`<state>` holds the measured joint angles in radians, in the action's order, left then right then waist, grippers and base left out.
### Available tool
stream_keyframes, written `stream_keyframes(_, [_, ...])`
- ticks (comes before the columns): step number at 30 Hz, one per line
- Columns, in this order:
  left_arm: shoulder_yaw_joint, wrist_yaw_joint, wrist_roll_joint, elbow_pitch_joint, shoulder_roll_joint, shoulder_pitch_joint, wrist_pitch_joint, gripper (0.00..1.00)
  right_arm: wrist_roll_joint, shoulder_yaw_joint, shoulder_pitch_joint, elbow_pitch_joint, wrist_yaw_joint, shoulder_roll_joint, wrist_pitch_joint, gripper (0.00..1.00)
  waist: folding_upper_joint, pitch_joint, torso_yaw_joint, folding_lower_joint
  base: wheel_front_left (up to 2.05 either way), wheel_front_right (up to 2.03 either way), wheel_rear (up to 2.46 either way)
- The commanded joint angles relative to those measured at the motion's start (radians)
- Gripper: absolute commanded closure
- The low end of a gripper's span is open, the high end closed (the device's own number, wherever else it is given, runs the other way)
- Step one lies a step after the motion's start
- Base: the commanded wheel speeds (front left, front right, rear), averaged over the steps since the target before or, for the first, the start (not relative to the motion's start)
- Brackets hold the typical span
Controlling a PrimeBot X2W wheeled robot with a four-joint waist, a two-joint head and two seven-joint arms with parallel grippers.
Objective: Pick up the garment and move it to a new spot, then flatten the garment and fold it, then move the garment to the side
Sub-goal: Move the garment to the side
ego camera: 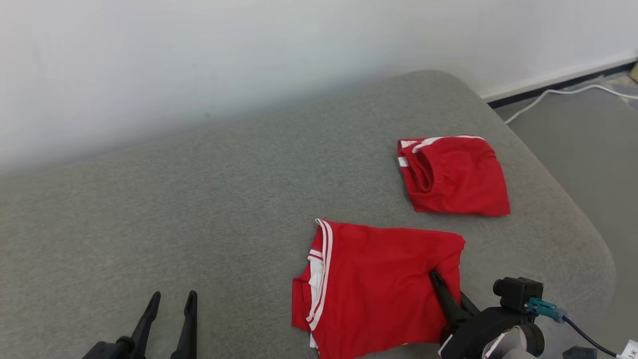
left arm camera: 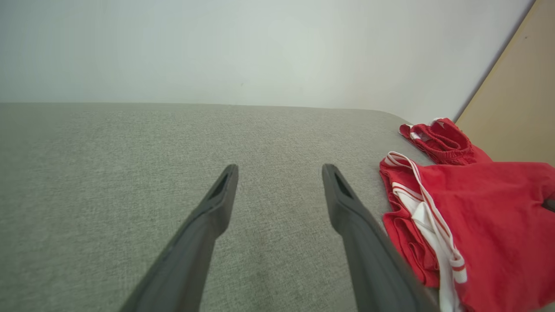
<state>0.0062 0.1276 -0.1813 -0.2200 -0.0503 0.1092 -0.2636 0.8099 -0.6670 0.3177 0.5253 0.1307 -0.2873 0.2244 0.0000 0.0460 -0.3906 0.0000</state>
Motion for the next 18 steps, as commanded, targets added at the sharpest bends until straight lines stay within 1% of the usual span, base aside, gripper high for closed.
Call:
stream_keyframes(1, [0.003, 0.001, 0.012, 0.004, -0.001, 0.01, -0.001, 0.0, 0.002, 0.002, -0.004, -0.003, 0.0, -0.01, 0.007, 1.0, 0.0, 0.023, -0.028, 0.0, 0.0, 0.0, 0.0])
stream_keyframes(6, [-0.002, 0.001, 0.02, 0.006, -0.001, 0.024, -0.001, 0.0, -0.005, 0.015, 0.006, 0.0, 0.0, -0.022, 0.014, 1.0, 0.0, 0.041, -0.035, 0.0, 0.0, 0.0, 0.0])
stream_keyframes(9, [-0.017, 0.001, 0.019, 0.004, -0.001, 0.04, -0.001, 0.0, -0.055, 0.01, 0.043, 0.006, 0.0, -0.041, 0.021, 1.0, 0.0, 0.052, -0.022, 0.0, 0.0, 0.0, 0.0])
stream_keyframes(13, [-0.024, 0.002, 0.019, 0.0, -0.001, 0.04, -0.001, 0.0, -0.137, 0.001, 0.122, 0.027, 0.0, -0.068, 0.026, 1.0, 0.0, 0.061, -0.002, 0.0, 0.0, 0.0, 0.0])
stream_keyframes(18, [-0.028, 0.002, 0.017, 0.001, -0.001, 0.046, -0.001, 0.0, -0.18, 0.021, 0.245, 0.065, 0.0, -0.094, 0.027, 1.0, 0.0, 0.068, 0.028, 0.0, 0.0, 0.0, 0.0])
